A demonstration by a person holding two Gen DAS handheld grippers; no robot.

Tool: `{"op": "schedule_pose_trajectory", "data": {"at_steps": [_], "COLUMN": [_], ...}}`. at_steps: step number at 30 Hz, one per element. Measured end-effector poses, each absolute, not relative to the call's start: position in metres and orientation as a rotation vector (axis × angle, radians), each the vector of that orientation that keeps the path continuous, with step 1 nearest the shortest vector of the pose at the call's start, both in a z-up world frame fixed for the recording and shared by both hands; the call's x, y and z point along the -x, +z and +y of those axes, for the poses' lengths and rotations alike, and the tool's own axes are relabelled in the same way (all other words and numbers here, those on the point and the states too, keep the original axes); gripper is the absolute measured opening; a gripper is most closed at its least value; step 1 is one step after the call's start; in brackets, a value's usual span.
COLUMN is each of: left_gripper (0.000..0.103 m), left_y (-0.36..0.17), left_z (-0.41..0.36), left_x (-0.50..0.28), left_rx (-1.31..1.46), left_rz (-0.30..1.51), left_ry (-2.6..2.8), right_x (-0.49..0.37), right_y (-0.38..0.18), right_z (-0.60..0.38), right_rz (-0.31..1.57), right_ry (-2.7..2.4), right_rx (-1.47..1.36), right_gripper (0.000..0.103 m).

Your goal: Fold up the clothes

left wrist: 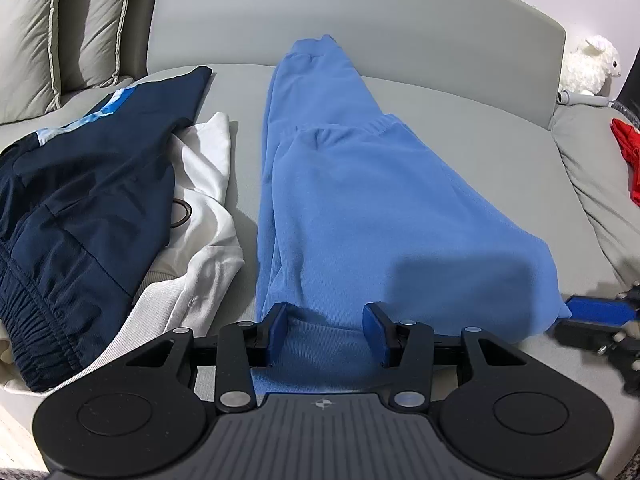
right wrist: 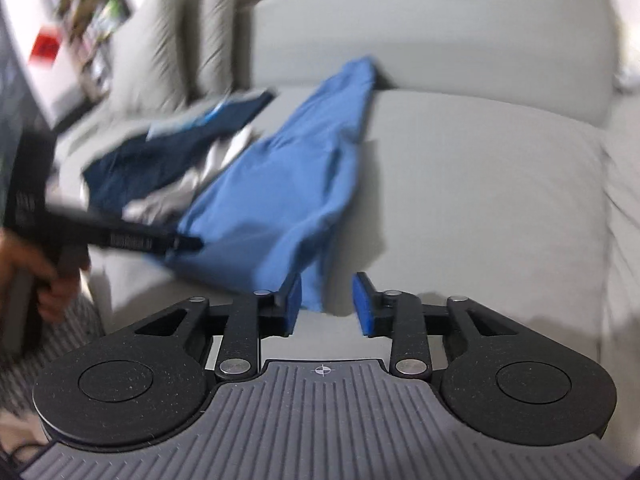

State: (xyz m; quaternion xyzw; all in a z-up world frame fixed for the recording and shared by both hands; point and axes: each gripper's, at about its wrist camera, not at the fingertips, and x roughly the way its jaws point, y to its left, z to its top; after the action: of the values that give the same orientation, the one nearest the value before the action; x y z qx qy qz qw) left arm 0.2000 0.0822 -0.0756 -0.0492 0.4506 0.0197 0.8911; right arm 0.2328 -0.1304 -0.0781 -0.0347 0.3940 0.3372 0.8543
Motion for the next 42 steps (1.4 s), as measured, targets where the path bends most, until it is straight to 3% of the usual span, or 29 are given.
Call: {"op": "schedule_pose_trajectory", "data": {"at_steps": [4,5,7,16,18,19,20,21,23,26,31,32,34,38,42], "left_gripper": [0.046,0.046,0.046,0.043,0.045,0.045,0.045,0.045,0.045,0.050,0.051,0.051,0.049,0.047,0.048], "left_y": [-0.076,-0.076,-0.076,-0.064,-0.058,-0.055,-0.053,-0.052,-0.056,-0.067,-0.073,-0.073,-0.074,-0.078,-0.077], "left_z": [0.083,0.084,0.085,0.092,0.094,0.096,0.096,0.097,0.097,0.100,0.103,0.102,0.101,0.099,0.101], "left_x": [-0.201,-0.202,-0.203,-0.194,-0.186,-0.181,-0.176,-0.173,-0.174,-0.184,-0.190,-0.190,-0.190,-0.194,-0.193], "left_rx": [0.109,0.114,0.120,0.173,0.188,0.192,0.190,0.185,0.167,0.160,0.178,0.167,0.150,0.123,0.131], "left_rz": [0.938,0.941,0.944,0.919,0.908,0.902,0.896,0.891,0.907,0.952,0.967,0.967,0.971,0.990,0.986], "left_ry": [0.039,0.038,0.037,0.035,0.034,0.034,0.035,0.034,0.037,0.055,0.056,0.054,0.051,0.049,0.046], "right_x": [-0.231,-0.233,-0.233,-0.230,-0.230,-0.230,-0.229,-0.229,-0.230,-0.226,-0.220,-0.220,-0.222,-0.214,-0.226], "right_y": [-0.084,-0.085,-0.083,-0.092,-0.081,-0.077,-0.074,-0.072,-0.071,-0.075,-0.083,-0.082,-0.078,-0.069,-0.082], "right_z": [-0.116,-0.112,-0.109,-0.153,-0.174,-0.177,-0.180,-0.179,-0.172,-0.137,-0.102,-0.098,-0.093,-0.091,-0.113], "right_rz": [0.794,0.790,0.809,0.948,0.949,0.942,0.934,0.923,0.881,0.811,0.743,0.726,0.722,0.740,0.880], "right_ry": [0.722,0.721,0.708,0.504,0.488,0.505,0.522,0.554,0.627,0.686,0.787,0.794,0.794,0.792,0.648], "right_rx": [0.129,0.143,0.159,0.123,-0.027,-0.077,-0.128,-0.173,-0.224,0.078,0.428,0.457,0.503,0.571,0.542], "right_gripper": [0.034,0.017,0.001,0.000,0.012,0.022,0.038,0.044,0.046,0.045,0.036,0.022,0.012,0.005,0.000]}}
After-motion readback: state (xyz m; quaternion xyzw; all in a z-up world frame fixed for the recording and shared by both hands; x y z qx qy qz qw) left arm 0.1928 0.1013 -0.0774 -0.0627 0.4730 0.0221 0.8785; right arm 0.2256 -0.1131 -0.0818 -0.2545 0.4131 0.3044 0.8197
